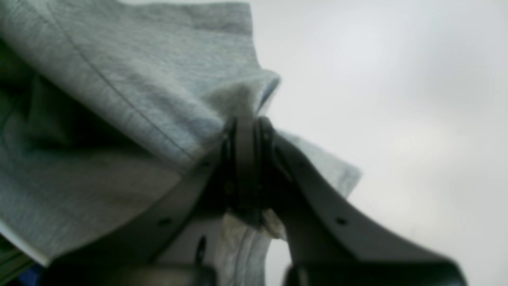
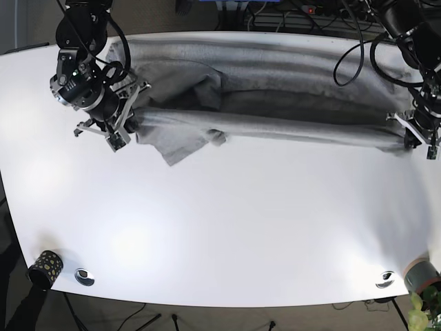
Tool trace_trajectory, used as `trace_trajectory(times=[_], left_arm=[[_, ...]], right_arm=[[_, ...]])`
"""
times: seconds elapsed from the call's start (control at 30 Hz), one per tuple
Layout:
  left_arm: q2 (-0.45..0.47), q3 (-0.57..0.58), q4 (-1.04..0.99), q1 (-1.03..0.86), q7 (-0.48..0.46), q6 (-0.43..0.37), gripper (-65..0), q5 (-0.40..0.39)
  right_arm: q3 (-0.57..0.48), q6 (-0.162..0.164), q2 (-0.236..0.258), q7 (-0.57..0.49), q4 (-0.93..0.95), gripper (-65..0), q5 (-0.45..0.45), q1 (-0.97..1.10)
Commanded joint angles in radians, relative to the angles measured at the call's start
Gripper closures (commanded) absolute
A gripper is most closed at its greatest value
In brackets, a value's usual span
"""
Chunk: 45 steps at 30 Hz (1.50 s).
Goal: Fold the T-shirt properly
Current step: 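Fold the hem edge over toward the collar with both grippers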
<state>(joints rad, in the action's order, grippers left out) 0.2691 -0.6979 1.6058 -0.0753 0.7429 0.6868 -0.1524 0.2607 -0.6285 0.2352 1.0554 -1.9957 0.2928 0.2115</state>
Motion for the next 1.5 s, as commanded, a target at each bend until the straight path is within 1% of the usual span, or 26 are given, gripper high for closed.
trace_trajectory(times=[0.0,0.07,0.13,0.23,0.4,0.43,0.47,0.5,0.53,0.57,0.63,0.67,0.7,0.83,0.97,1.07,1.13,1.23,1.3,1.47], left_arm=[[0.022,-0.041,0.043,-0.025,0.008,0.000,0.0,0.000],[0.022,-0.049,0.043,-0.051,0.017,0.011,0.0,0.001],[0.023,-0.052,0.041,-0.083,0.019,0.011,0.0,0.004],[0.028,-0.052,0.041,-0.122,0.019,0.011,0.0,0.004],[0.031,-0.045,0.041,-0.143,0.019,0.011,0.0,0.010],[0.031,-0.044,0.041,-0.157,0.019,0.011,-1.9,0.010],[0.031,-0.038,0.041,-0.162,0.019,0.011,-5.3,0.010],[0.032,-0.022,0.041,-0.165,0.019,0.011,-10.3,0.010],[0.035,-0.010,0.041,-0.166,0.019,0.011,-14.4,0.010],[0.046,0.005,0.041,-0.168,0.019,0.011,-21.8,0.010],[0.051,0.020,0.041,-0.168,0.019,0.011,-30.4,0.010],[0.051,0.027,0.043,-0.168,0.019,0.011,-35.4,0.010],[0.051,0.031,0.044,-0.168,0.019,0.011,-37.2,0.009],[0.051,0.057,0.051,-0.148,0.019,0.011,-37.2,0.001],[0.048,0.102,0.078,-0.094,0.019,0.011,-37.2,0.001],[0.046,0.156,0.067,-0.073,0.019,0.011,-37.2,0.010],[0.046,0.197,0.043,-0.057,0.019,0.011,-37.2,0.010],[0.051,0.237,0.011,-0.056,0.019,0.011,-37.2,0.010],[0.052,0.238,-0.002,-0.059,0.019,0.011,-37.2,0.010],[0.072,0.237,-0.008,-0.108,0.019,0.011,-37.1,0.010]], right_arm=[[0.016,0.002,0.011,-0.014,-0.021,0.0,0.004,0.021],[0.044,0.002,0.003,-0.014,-0.020,0.0,0.024,0.050],[0.088,0.002,-0.009,-0.014,-0.018,0.0,0.085,0.078],[0.117,0.008,-0.009,-0.014,-0.017,0.0,0.153,0.111],[0.127,0.011,-0.018,-0.014,-0.014,0.0,0.159,0.141],[0.127,0.011,-0.018,-0.014,-0.007,-4.1,0.159,0.153],[0.127,0.011,-0.018,-0.014,0.000,-10.5,0.159,0.162],[0.127,0.011,-0.018,-0.014,0.006,-17.8,0.159,0.168],[0.127,0.011,-0.018,-0.014,0.009,-23.6,0.159,0.171],[0.127,0.011,-0.018,-0.014,0.009,-31.9,0.161,0.176],[0.128,0.011,-0.018,-0.014,0.005,-40.1,0.168,0.182],[0.128,0.011,-0.018,-0.014,-0.004,-42.8,0.182,0.182],[0.128,0.011,-0.018,-0.014,-0.006,-43.3,0.197,0.182],[0.128,0.011,-0.017,-0.016,-0.003,-42.3,0.251,0.150],[0.119,0.011,-0.021,-0.016,0.029,-43.0,0.260,0.076],[0.117,0.011,-0.055,-0.016,0.111,-43.0,0.259,-0.007],[0.116,0.011,-0.061,-0.016,0.181,-43.0,0.259,-0.068],[0.079,0.011,-0.064,-0.016,0.296,-43.0,0.259,-0.143],[0.039,0.011,-0.061,-0.016,0.379,-42.6,0.259,-0.195],[-0.011,0.012,-0.063,-0.016,0.488,-42.3,0.257,-0.260]])
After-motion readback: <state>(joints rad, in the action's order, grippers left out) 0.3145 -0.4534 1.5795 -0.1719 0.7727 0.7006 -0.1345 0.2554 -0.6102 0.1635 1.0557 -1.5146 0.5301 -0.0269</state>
